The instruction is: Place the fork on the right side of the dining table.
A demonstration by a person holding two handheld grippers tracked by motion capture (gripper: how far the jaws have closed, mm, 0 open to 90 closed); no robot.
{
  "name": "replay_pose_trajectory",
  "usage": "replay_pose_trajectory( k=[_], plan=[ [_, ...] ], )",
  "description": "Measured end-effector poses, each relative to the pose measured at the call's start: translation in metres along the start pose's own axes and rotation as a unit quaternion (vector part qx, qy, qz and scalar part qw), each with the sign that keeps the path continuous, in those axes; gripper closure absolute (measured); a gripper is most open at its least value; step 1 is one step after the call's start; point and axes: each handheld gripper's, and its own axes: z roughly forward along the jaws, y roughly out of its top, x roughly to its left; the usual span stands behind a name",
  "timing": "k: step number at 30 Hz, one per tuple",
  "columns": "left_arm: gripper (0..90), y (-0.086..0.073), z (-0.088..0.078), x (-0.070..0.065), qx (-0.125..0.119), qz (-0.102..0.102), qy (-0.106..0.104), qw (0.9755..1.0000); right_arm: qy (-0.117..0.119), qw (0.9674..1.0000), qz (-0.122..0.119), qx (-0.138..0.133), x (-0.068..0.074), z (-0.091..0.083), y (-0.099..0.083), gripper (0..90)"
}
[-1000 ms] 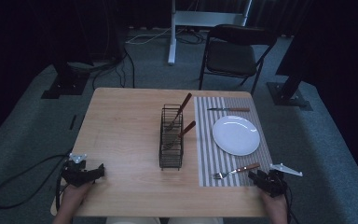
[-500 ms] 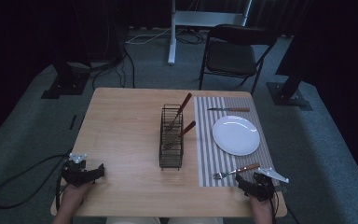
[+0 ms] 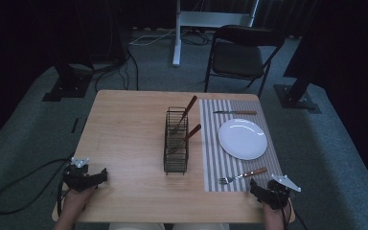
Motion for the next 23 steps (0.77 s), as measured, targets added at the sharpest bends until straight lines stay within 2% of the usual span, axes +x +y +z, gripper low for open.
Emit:
replay_pose_trajectory(
  k=[5,7,8,14,23],
  plan=[
    [0.2,0.0,0.0,-0.0001,0.0,0.0,0.0,1.0,-0.017,0.9997,-0.016,0.002,-0.002,0.0005,-0.003,11.7],
    [0.2,0.0,0.0,0.0,0.0,0.0,0.0,1.0,-0.013,0.9998,-0.013,0.002,-0.0023,0.0004,-0.0033,11.7],
    [0.2,0.0,0.0,0.0,0.0,0.0,0.0,1.0,-0.005,0.9998,-0.013,0.011,-0.0023,0.0017,-0.004,11.7],
    [0.2,0.0,0.0,0.0,0.0,0.0,0.0,1.0,-0.008,0.9995,-0.025,0.016,0.0002,0.0026,-0.0051,11.7],
    [0.2,0.0,0.0,0.0,0.0,0.0,0.0,1.0,-0.003,0.9996,-0.023,0.014,-0.0004,0.0024,-0.0055,11.8]
  ],
)
